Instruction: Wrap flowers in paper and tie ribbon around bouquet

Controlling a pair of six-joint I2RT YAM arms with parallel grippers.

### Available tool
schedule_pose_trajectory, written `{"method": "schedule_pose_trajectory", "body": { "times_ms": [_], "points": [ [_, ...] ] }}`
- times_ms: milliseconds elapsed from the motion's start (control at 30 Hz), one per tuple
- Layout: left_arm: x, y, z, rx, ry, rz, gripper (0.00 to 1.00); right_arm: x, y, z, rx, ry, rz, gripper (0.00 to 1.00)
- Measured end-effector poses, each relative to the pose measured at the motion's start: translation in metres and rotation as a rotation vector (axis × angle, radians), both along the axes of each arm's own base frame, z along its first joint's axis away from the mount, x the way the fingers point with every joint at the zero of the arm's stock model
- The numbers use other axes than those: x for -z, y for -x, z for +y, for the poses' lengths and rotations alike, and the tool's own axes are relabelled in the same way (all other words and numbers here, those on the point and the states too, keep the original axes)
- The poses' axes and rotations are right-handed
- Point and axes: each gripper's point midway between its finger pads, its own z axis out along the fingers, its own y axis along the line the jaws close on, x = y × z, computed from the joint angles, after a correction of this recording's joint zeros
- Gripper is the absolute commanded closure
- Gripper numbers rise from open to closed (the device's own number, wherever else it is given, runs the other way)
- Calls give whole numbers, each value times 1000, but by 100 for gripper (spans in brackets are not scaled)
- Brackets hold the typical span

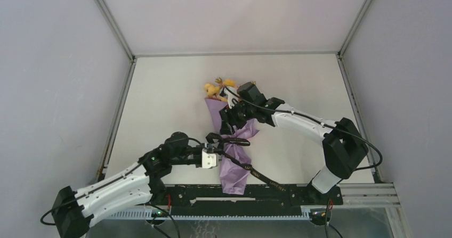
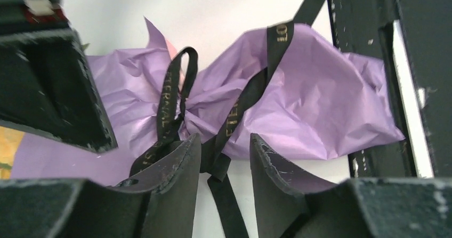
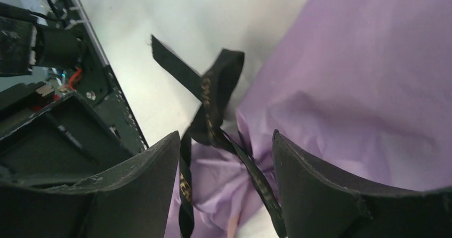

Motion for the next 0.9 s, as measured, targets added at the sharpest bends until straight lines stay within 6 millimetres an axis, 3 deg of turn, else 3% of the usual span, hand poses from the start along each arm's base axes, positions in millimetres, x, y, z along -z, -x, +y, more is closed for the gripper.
{"method": "schedule_pose_trajectory", "body": {
  "times_ms": [200, 433, 700, 900],
  "points": [
    [24, -13, 2, -16, -107, -28, 59, 16, 9, -28, 0, 87, 36, 37],
    [5, -54, 39, -136, -170, -43, 41, 27, 54, -49, -41, 46, 22, 41],
    [21, -72, 36, -111, -219, -70, 25, 35, 87, -26, -86, -62, 4, 40],
    [27, -89, 27, -106, -205, -126, 37, 46, 84, -17, -84, -66, 15, 52]
  ]
}}
